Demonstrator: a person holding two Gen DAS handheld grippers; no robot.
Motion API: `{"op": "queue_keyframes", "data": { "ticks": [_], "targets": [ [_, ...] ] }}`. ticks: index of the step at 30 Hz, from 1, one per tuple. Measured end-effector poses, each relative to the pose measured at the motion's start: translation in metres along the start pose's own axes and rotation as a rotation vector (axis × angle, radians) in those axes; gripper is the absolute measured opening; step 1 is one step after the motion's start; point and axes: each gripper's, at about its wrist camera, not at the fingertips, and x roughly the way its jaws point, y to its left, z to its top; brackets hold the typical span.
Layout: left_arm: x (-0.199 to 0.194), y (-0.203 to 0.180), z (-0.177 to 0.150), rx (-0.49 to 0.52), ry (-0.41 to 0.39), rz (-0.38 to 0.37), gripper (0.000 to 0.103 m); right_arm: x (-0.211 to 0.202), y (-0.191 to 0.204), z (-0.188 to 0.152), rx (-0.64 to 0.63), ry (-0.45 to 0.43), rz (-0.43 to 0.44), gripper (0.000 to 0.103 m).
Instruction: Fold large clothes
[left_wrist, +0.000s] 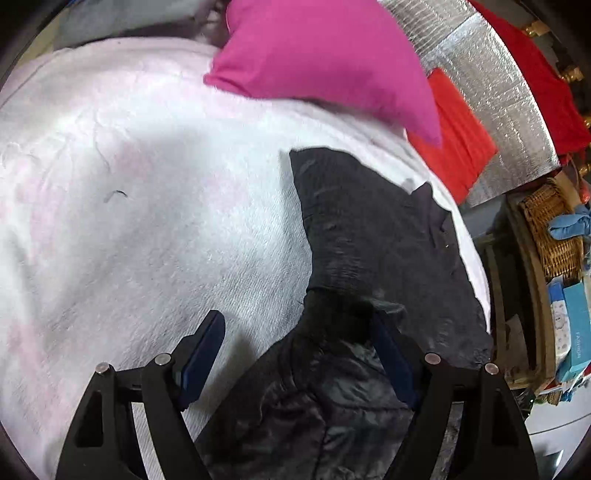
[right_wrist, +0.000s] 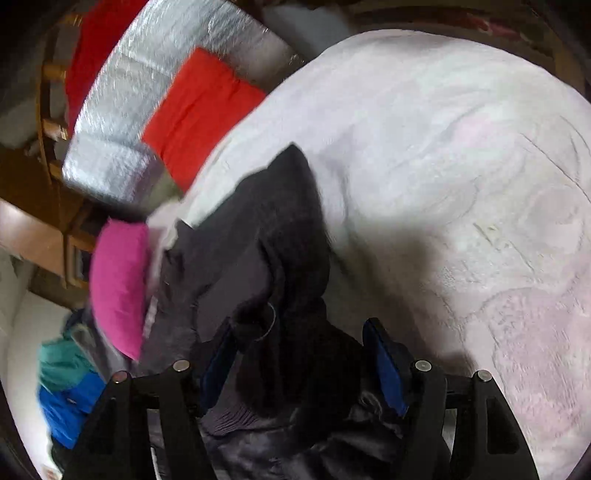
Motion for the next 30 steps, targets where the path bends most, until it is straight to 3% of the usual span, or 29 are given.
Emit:
{"op": "queue_keyframes", "data": {
  "ticks": [2, 4, 6, 7, 9, 12, 14, 17, 20, 22, 30],
  "targets": [
    [0.002, -0.007, -0.002, 0.032, -0.009, -0.014, 0.081, 0.005, 0.003, -0.002, -0.027, -0.002, -0.014, 0.067],
    [0.006, -0.016, -0.001, 0.076, -0.014, -0.039, 0.078, 0.003, 0.009, -0.005, -0.059, -0.012, -0.025, 0.054],
    [0.012, -0.026, -0.005, 0.121, -0.003, -0.054, 0.054, -0.002, 0.017, -0.008, -0.103, -0.04, -0.049, 0.046],
    [0.013, -0.032, -0.007, 0.142, -0.012, -0.032, 0.054, -0.006, 0.02, -0.009, -0.117, -0.056, -0.057, 0.04],
    [0.007, -0.037, -0.009, 0.183, -0.054, 0.003, 0.041, -0.018, 0.026, -0.011, -0.129, -0.092, -0.048, 0.036],
    [-0.009, -0.037, -0.008, 0.185, -0.112, -0.03, 0.037, -0.033, 0.035, -0.012, -0.14, -0.157, -0.007, 0.033],
    [-0.008, -0.04, -0.007, 0.212, -0.119, -0.002, 0.037, -0.032, 0.035, -0.014, -0.15, -0.157, -0.01, 0.033],
    [0.008, -0.032, -0.009, 0.201, -0.051, 0.047, 0.041, -0.006, 0.021, -0.01, -0.093, -0.057, -0.063, 0.033],
    [0.007, -0.025, -0.007, 0.164, -0.021, 0.056, 0.05, -0.006, 0.012, -0.006, -0.038, -0.024, -0.06, 0.048],
    [0.003, -0.026, -0.006, 0.159, -0.018, 0.055, 0.051, -0.014, 0.013, -0.005, -0.029, -0.013, -0.047, 0.066],
    [-0.032, -0.023, -0.026, 0.227, -0.023, 0.054, 0.059, -0.062, -0.006, -0.009, -0.027, -0.032, -0.008, 0.068]
  ]
}}
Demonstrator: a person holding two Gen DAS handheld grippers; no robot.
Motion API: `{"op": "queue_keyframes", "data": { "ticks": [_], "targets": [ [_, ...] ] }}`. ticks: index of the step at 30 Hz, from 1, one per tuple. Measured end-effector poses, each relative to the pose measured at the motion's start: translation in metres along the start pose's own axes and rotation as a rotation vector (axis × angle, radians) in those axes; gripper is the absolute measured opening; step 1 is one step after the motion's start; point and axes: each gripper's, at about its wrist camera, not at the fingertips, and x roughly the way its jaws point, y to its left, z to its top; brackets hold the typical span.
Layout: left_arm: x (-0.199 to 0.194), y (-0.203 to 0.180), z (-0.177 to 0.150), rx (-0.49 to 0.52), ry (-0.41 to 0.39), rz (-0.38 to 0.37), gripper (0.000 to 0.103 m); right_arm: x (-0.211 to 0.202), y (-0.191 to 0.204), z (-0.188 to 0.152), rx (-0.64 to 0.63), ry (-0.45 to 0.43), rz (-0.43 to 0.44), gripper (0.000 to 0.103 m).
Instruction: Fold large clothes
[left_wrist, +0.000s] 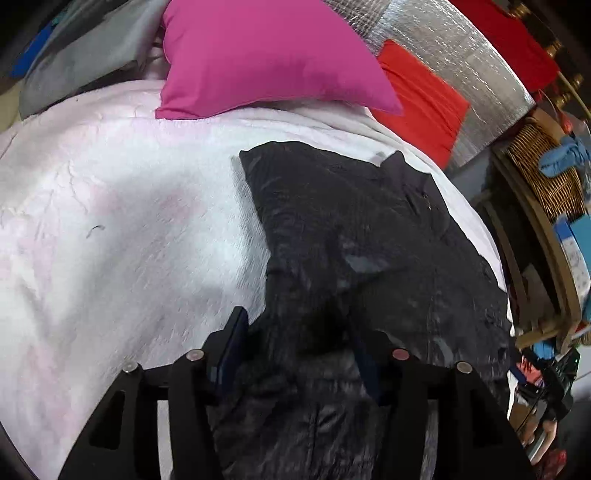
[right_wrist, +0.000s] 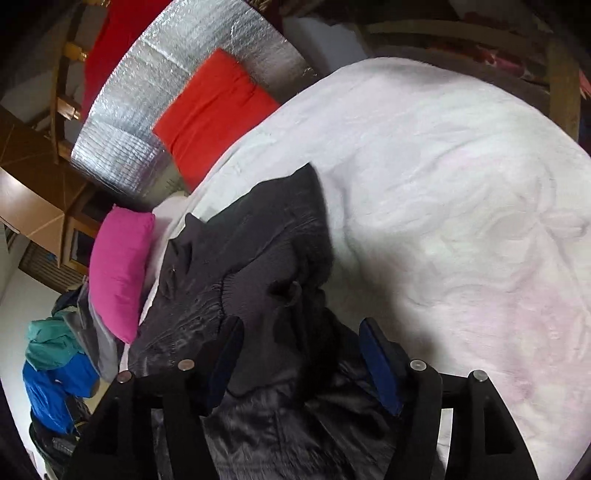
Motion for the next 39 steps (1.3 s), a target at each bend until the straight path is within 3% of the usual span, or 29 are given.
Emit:
{"op": "queue_keyframes", "data": {
  "ticks": [7, 13, 19, 25, 28, 31, 35, 37, 39],
  "targets": [
    [-0.029, 0.019, -0.027, 0.0, -0.008, -0.015, 0.06, -0.043, -0.031, -0.019, -0.007, 0.009, 0.02, 0.068],
    [-0.061, 0.039, -0.076, -0.013, -0.004, 0.014, 0.06, -0.08, -0.053, -0.057, -0.048, 0.025, 0.034, 0.073],
    [-0.086, 0.044, -0.134, -0.039, 0.021, -0.009, 0.064, -0.097, -0.077, -0.118, -0.09, 0.148, 0.012, 0.076],
    [-0.091, 0.045, -0.188, -0.055, 0.105, 0.004, 0.065, -0.08, -0.089, -0.172, -0.175, 0.336, -0.036, 0.077],
    [-0.092, 0.046, -0.205, -0.054, 0.136, -0.001, 0.066, -0.073, -0.08, -0.189, -0.261, 0.359, -0.048, 0.087],
    [-0.089, 0.048, -0.218, -0.048, 0.173, 0.007, 0.07, -0.067, -0.069, -0.203, -0.334, 0.372, -0.055, 0.087],
    [-0.081, 0.048, -0.23, -0.029, 0.219, 0.053, 0.072, -0.07, -0.053, -0.226, -0.47, 0.345, -0.094, 0.082],
    [-0.077, 0.046, -0.236, -0.013, 0.239, 0.066, 0.072, -0.072, -0.055, -0.231, -0.456, 0.387, -0.032, 0.069],
    [-0.07, 0.04, -0.242, 0.02, 0.273, 0.068, 0.072, -0.066, -0.057, -0.239, -0.472, 0.438, -0.03, 0.069]
  ]
}}
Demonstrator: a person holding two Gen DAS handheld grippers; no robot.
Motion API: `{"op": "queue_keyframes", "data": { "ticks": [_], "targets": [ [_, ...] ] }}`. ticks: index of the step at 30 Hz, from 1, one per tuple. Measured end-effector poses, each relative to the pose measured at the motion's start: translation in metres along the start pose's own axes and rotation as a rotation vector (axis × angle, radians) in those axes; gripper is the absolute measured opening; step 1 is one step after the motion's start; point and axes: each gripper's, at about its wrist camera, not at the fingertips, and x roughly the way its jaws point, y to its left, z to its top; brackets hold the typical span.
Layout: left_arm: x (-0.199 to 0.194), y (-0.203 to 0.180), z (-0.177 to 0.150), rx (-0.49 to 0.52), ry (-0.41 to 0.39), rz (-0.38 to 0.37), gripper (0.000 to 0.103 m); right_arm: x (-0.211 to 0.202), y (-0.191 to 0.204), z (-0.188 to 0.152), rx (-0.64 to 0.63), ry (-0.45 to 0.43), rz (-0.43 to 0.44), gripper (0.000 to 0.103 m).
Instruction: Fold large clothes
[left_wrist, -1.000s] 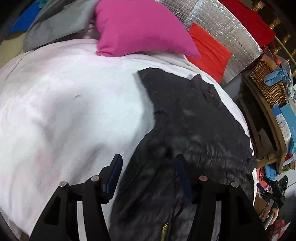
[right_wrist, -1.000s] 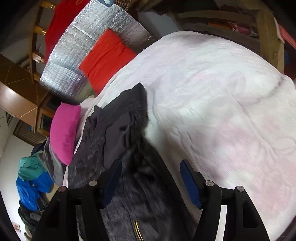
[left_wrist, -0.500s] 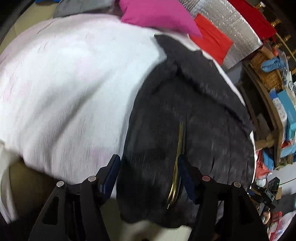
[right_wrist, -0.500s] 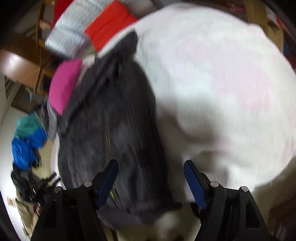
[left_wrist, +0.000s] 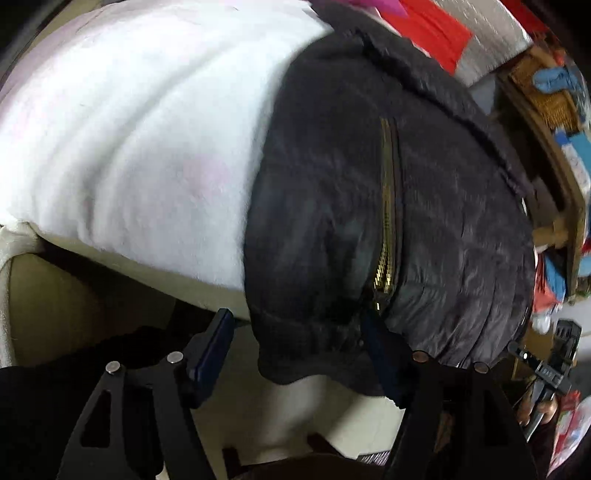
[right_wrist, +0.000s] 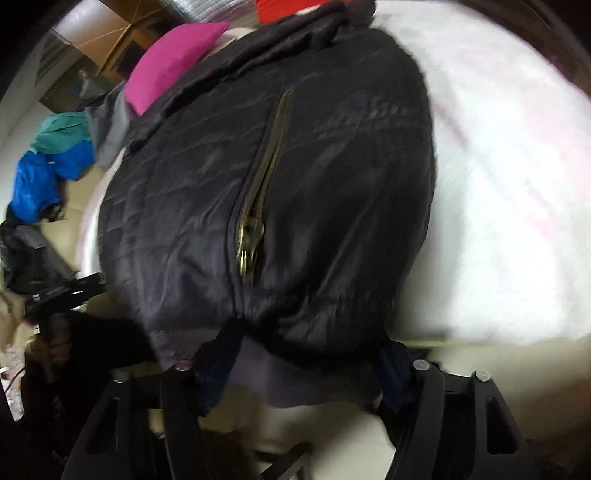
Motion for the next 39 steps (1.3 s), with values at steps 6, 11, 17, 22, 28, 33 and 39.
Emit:
{"op": "queue_keyframes", "data": {
  "ticks": [6, 11, 17, 22, 28, 33, 39],
  "targets": [
    [0.027, -0.015, -0.009, 0.068, 0.079, 0.053, 0.073, 0.031, 0.0, -0.001, -0.016, 0.078, -0.056, 0.071],
    [0.036, -0.008, -0.012, 0.039, 0.083, 0.018, 0.073, 0.021, 0.014, -0.003, -0.042, 0.037, -0.021, 0.041],
    [0.025, -0.004, -0.017, 0.075, 0.046, 0.016, 0.057, -0.019, 0.049, -0.012, -0.058, -0.118, 0.164, 0.024],
    [0.021, -0.006, -0.021, 0.058, 0.06, 0.02, 0.058, 0.005, 0.046, -0.004, 0.0, -0.046, 0.136, 0.028],
    [0.043, 0.013, -0.024, 0.0, 0.127, 0.018, 0.079, 0.022, 0.049, -0.001, 0.002, -0.032, 0.066, 0.032],
    [0.033, 0.007, -0.028, 0.049, 0.097, -0.014, 0.035, -0.015, 0.077, 0.005, -0.048, -0.137, 0.122, 0.022],
    [0.001, 0.007, -0.032, 0.044, 0.071, -0.142, 0.02, -0.079, 0.111, 0.026, -0.126, -0.318, 0.193, 0.022]
  ]
}}
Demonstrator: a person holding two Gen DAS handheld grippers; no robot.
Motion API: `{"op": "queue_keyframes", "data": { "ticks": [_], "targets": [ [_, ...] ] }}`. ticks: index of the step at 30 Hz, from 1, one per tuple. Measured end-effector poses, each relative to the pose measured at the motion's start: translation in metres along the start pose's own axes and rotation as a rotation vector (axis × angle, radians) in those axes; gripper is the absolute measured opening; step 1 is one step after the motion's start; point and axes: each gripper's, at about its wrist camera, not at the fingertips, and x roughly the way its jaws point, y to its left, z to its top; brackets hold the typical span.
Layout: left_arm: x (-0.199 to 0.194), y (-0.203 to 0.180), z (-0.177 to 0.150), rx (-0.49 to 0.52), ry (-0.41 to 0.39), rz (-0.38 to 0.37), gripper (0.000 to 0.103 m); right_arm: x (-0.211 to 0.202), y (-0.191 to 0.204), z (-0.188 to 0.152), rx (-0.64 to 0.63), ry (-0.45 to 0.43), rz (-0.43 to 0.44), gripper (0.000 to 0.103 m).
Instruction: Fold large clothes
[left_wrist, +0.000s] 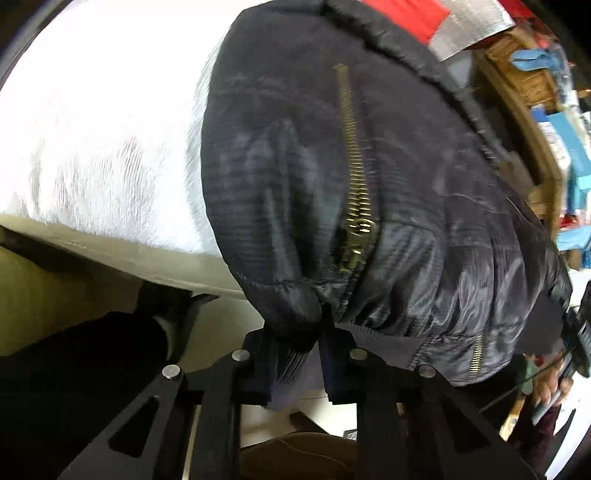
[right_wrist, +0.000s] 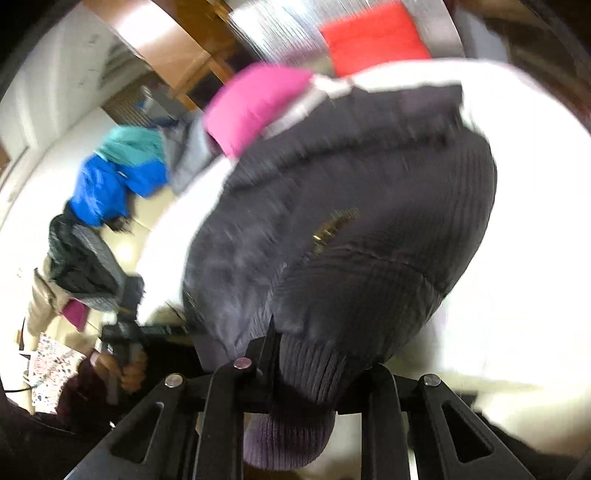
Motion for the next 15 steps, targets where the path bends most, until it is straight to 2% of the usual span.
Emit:
{"op": "queue_keyframes", "data": {
  "ticks": [5, 8, 12, 15],
  "targets": [
    [-0.033, -0.007, 0.001, -0.004, -0.042, -0.097, 0.019, -0.026, 0.015, 0.043, -0.025, -0.149, 0.065, 0.022],
    [-0.064, -0.018, 0.014, 0.015, -0.114, -0.146, 0.019, -0.028, 0.013, 0.07, -0.004, -0.225, 0.096, 0.022],
    [-0.108, -0.022, 0.046, 0.01, -0.205, -0.236, 0.019, -0.03, -0.004, 0.102, 0.071, -0.323, 0.147, 0.022],
    [-0.124, -0.031, 0.082, 0.001, -0.274, -0.271, 0.019, -0.024, -0.017, 0.126, 0.113, -0.386, 0.161, 0.022]
  ]
}}
